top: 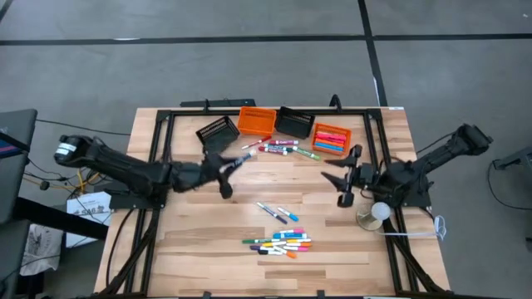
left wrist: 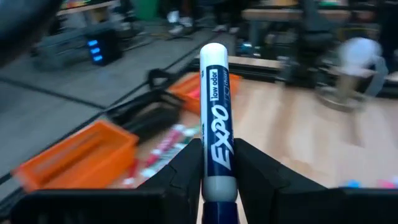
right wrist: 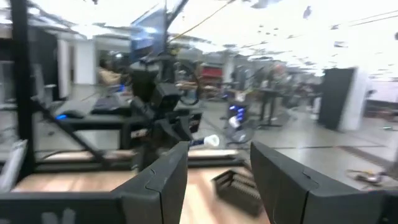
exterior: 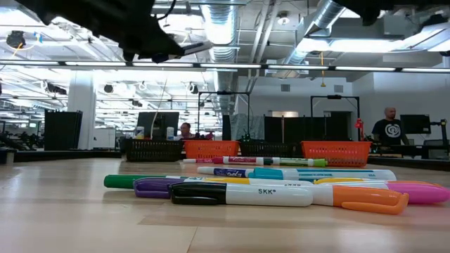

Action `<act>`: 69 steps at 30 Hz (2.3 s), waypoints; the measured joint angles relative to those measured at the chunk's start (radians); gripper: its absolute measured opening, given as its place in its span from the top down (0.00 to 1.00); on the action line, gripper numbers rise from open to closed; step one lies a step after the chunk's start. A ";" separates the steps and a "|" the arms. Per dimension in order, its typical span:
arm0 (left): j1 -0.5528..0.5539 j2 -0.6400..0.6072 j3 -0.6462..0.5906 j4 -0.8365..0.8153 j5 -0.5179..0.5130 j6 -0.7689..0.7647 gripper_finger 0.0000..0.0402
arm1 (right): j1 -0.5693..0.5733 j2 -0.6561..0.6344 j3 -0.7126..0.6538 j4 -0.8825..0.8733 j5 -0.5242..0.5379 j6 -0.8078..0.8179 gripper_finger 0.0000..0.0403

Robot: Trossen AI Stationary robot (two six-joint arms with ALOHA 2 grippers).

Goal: Pick & Place Markers
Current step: Put the large blue marker into the left black bin, then put the large red marker into the left black bin

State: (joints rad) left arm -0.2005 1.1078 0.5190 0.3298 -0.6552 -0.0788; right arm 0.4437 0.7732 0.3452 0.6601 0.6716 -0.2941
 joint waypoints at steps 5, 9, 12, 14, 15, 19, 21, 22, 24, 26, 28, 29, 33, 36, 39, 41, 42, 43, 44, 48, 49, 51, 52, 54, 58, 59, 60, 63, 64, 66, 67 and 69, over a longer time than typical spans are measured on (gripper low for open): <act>0.116 -0.066 0.000 -0.104 0.027 -0.012 0.79 | -0.071 0.000 0.035 -0.016 -0.015 -0.001 0.59; 0.189 -0.087 0.000 -0.191 0.034 -0.036 0.79 | -0.082 0.001 0.035 -0.074 -0.018 0.052 0.59; 0.235 -0.085 0.000 -0.242 0.035 -0.069 0.79 | -0.077 0.001 0.035 -0.113 -0.018 0.102 0.59; 0.263 -0.076 0.000 -0.260 0.038 -0.077 0.79 | -0.070 0.001 0.034 -0.139 -0.018 0.131 0.59; 0.278 -0.072 0.000 -0.269 0.038 -0.080 0.79 | -0.067 0.001 0.034 -0.147 -0.018 0.144 0.59; 0.327 -0.053 0.000 -0.277 0.039 -0.080 0.79 | -0.064 0.001 0.034 -0.168 -0.019 0.201 0.59; 0.355 -0.046 0.000 -0.304 0.039 -0.083 0.79 | -0.064 0.001 0.034 -0.179 -0.018 0.227 0.59; 0.372 -0.045 0.000 -0.318 0.039 -0.083 0.79 | -0.064 0.001 0.034 -0.185 -0.018 0.240 0.59; 0.404 -0.046 0.000 -0.347 0.061 -0.083 0.79 | -0.065 0.004 0.034 -0.189 -0.018 0.261 0.59; 0.435 -0.045 0.000 -0.386 0.103 -0.079 0.79 | -0.064 0.013 0.034 -0.189 -0.018 0.283 0.59; 0.461 -0.045 0.000 -0.414 0.132 -0.078 0.79 | -0.060 0.028 0.034 -0.189 -0.018 0.301 0.59; 0.472 -0.045 -0.001 -0.422 0.142 -0.078 0.79 | -0.057 0.037 0.034 -0.188 -0.018 0.305 0.59; 0.504 -0.045 -0.019 -0.424 0.163 -0.068 0.79 | -0.047 0.078 0.034 -0.179 -0.018 0.319 0.59; 0.530 -0.045 -0.046 -0.420 0.163 -0.051 0.79 | -0.044 0.111 0.034 -0.154 -0.018 0.323 0.59; 0.565 -0.045 -0.071 -0.418 0.163 -0.049 0.79 | -0.045 0.139 0.034 -0.136 -0.018 0.322 0.59; 0.587 -0.045 -0.087 -0.409 0.164 -0.034 0.79 | -0.049 0.151 0.034 -0.127 -0.018 0.315 0.59; 0.597 -0.045 -0.097 -0.394 0.168 -0.022 0.79 | -0.052 0.153 0.035 -0.128 -0.018 0.306 0.59; 0.606 -0.045 -0.106 -0.371 0.184 -0.006 0.79 | -0.054 0.158 0.040 -0.129 -0.017 0.296 0.59; 0.617 -0.045 -0.113 -0.344 0.207 0.009 0.79 | -0.055 0.163 0.049 -0.128 -0.017 0.291 0.59; 0.660 -0.045 -0.137 -0.250 0.304 0.074 0.79 | -0.055 0.165 0.075 -0.127 -0.018 0.247 0.59; 0.670 -0.045 -0.137 -0.244 0.308 0.088 0.79 | -0.055 0.164 0.079 -0.129 -0.018 0.236 0.59; 0.691 -0.045 -0.137 -0.242 0.309 0.105 0.78 | -0.052 0.164 0.086 -0.129 -0.018 0.214 0.59; 0.700 -0.045 -0.137 -0.243 0.309 0.107 0.78 | -0.051 0.164 0.089 -0.128 -0.018 0.206 0.59; 0.718 -0.045 -0.137 -0.242 0.313 0.109 0.77 | -0.051 0.163 0.092 -0.128 -0.018 0.188 0.59; 0.743 -0.030 -0.137 -0.226 0.378 0.145 0.74 | -0.064 0.163 0.092 -0.129 -0.018 0.180 0.59; 0.746 -0.018 -0.137 -0.215 0.387 0.154 0.73 | -0.069 0.163 0.092 -0.129 -0.017 0.178 0.59; 0.749 -0.004 -0.137 -0.201 0.393 0.158 0.73 | -0.075 0.163 0.092 -0.129 -0.018 0.172 0.59; 0.763 0.036 -0.136 -0.176 0.393 0.193 0.72 | -0.092 0.163 0.092 -0.129 -0.018 0.154 0.59; 0.767 0.047 -0.136 -0.170 0.392 0.202 0.71 | -0.095 0.163 0.092 -0.129 -0.018 0.154 0.59; 0.776 0.065 -0.136 -0.154 0.392 0.203 0.71 | -0.102 0.163 0.092 -0.129 -0.018 0.153 0.59; 0.777 0.073 -0.136 -0.143 0.392 0.203 0.70 | -0.106 0.163 0.092 -0.129 -0.018 0.152 0.59; 0.777 0.082 -0.136 -0.123 0.392 0.203 0.70 | -0.111 0.163 0.092 -0.127 -0.018 0.135 0.59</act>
State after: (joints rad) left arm 0.5762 1.1900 0.3832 0.2070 -0.2634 0.1242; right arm 0.3324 0.9360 0.4374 0.5327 0.6540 -0.1594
